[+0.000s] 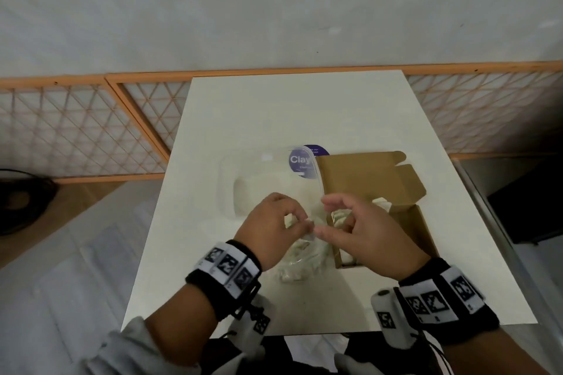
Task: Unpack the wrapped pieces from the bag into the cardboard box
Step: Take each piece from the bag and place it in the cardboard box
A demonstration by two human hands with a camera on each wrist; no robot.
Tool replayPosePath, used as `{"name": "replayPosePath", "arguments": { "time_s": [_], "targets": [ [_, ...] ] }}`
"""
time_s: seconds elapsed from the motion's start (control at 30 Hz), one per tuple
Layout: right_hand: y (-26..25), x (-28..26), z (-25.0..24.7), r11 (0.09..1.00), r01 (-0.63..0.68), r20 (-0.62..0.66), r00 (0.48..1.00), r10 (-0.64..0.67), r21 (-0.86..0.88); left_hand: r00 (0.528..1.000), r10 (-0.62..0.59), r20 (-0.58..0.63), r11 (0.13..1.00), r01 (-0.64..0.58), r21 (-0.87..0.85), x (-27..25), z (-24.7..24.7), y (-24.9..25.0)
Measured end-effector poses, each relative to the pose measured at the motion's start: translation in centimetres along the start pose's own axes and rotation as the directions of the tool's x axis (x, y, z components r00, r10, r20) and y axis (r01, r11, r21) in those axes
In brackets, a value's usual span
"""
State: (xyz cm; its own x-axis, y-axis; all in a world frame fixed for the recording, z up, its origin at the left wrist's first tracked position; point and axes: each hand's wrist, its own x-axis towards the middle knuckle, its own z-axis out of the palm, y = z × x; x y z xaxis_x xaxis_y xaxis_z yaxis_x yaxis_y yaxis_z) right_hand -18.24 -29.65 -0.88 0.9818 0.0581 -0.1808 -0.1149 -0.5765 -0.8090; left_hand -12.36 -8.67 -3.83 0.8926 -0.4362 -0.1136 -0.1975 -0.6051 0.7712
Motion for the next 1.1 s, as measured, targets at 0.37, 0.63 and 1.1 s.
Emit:
{"name": "replayPosePath", "arguments": {
  "time_s": [0.37, 0.63, 1.1],
  "targets": [
    [-4.5, 0.5, 0.4, 0.912, 0.084, -0.018, 0.996, -0.084, 0.401, 0.997, -0.039, -0.060, 0.861, 0.003, -0.509, -2.4, -4.9, 3.1],
    [-5.8, -0.2, 0.7, 0.896, 0.072, 0.080, 0.990, -0.119, 0.438, 0.992, -0.073, -0.102, 0.839, 0.005, -0.544, -2.6, -5.3, 3.9],
    [-4.2, -0.6, 0.1, 0.945, 0.123, -0.031, 0.992, -0.120, 0.304, 0.971, -0.155, -0.183, 0.786, 0.009, -0.618, -2.5, -6.3, 4.1]
  ]
}}
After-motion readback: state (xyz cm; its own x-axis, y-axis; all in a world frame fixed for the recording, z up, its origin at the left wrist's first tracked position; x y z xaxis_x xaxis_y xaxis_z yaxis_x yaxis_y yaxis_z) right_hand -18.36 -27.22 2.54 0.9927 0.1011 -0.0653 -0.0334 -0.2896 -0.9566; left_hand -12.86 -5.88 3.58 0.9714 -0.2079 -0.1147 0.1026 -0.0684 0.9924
